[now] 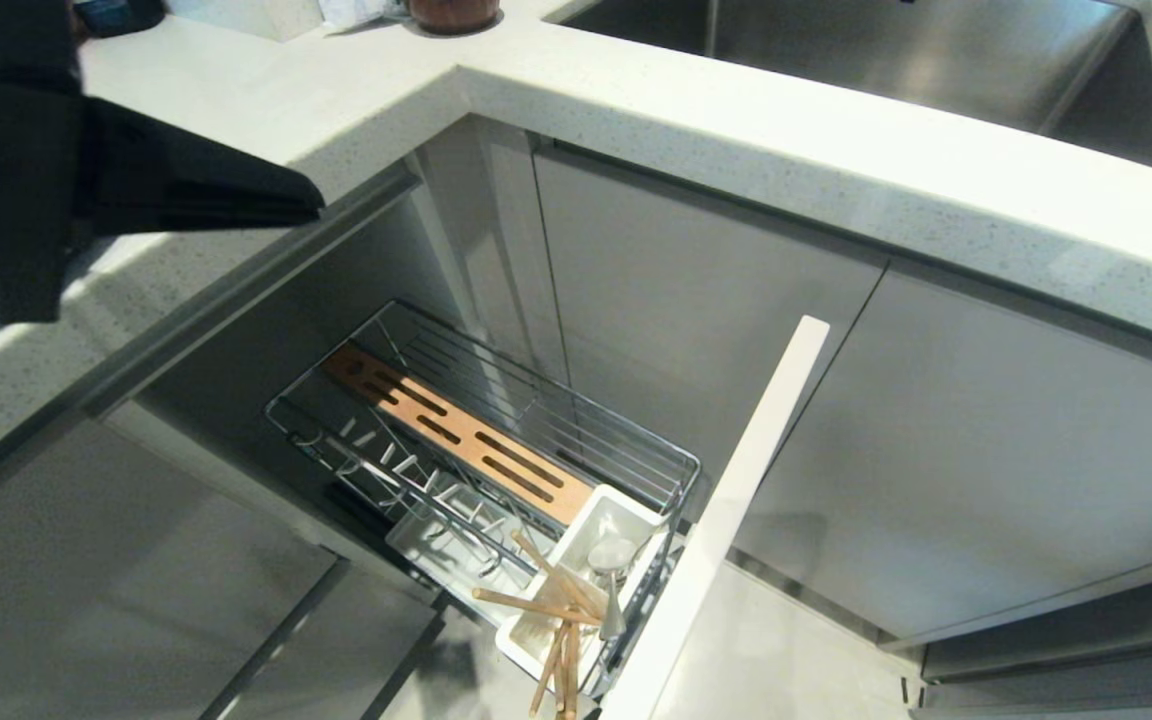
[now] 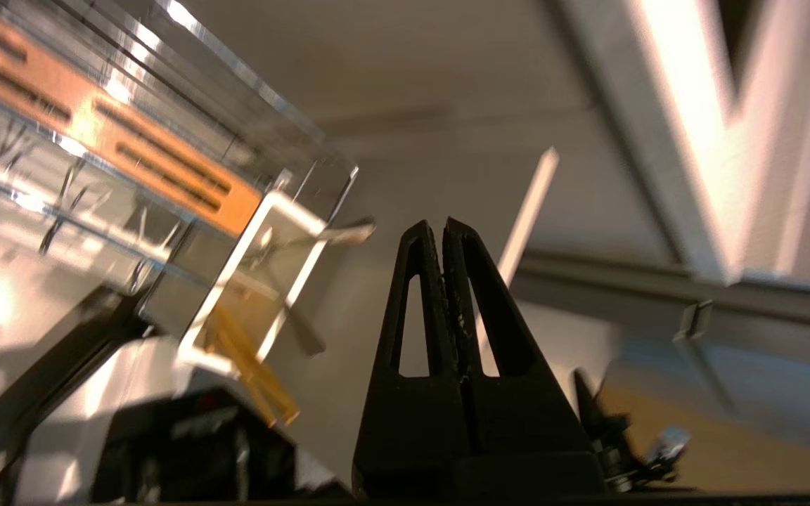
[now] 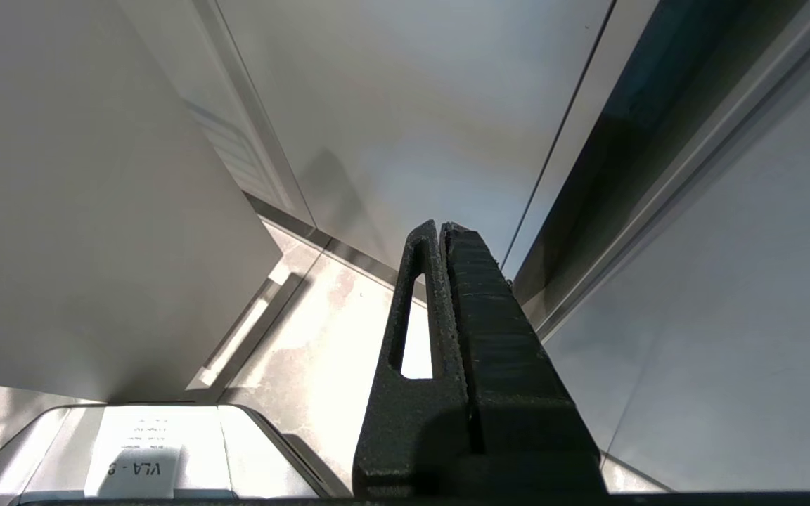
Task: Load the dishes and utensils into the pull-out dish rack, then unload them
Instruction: Take the chopsticks out of the cupboard
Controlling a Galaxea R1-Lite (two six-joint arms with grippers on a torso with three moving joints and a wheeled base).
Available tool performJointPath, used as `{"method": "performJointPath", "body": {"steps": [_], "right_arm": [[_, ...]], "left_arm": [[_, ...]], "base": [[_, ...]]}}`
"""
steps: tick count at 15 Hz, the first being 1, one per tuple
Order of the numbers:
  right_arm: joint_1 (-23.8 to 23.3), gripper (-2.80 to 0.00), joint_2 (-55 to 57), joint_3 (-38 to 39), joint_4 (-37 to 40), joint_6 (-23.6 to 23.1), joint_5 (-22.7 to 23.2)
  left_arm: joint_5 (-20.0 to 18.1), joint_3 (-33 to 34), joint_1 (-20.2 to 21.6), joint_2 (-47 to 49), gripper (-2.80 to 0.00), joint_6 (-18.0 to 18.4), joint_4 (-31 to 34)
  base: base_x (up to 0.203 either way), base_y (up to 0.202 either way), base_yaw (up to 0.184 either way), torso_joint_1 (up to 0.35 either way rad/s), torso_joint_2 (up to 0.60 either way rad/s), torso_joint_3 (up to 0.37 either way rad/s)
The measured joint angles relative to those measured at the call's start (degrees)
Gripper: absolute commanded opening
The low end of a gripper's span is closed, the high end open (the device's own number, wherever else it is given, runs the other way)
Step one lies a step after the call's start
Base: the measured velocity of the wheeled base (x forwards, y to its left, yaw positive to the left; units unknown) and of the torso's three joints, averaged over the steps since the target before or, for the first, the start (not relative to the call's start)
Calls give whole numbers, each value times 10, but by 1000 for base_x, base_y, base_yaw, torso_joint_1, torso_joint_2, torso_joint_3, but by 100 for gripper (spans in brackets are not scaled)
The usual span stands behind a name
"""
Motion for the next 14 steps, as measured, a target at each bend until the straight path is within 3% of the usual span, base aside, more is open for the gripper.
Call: {"method": "performJointPath", "body": {"steps": [10, 11, 14], "right_arm": [[0, -280, 0, 0, 0, 0, 0], [0, -280, 0, 0, 0, 0, 0], [0, -280, 0, 0, 0, 0, 0]], "left_arm": [[8, 20, -27, 117, -280, 1, 87], [10, 20, -29, 129, 0, 2, 100], [10, 21, -33, 165, 0, 14, 132]], "base": [[0, 0, 0, 0, 0, 0], [0, 0, 0, 0, 0, 0], [0, 0, 0, 0, 0, 0]]}}
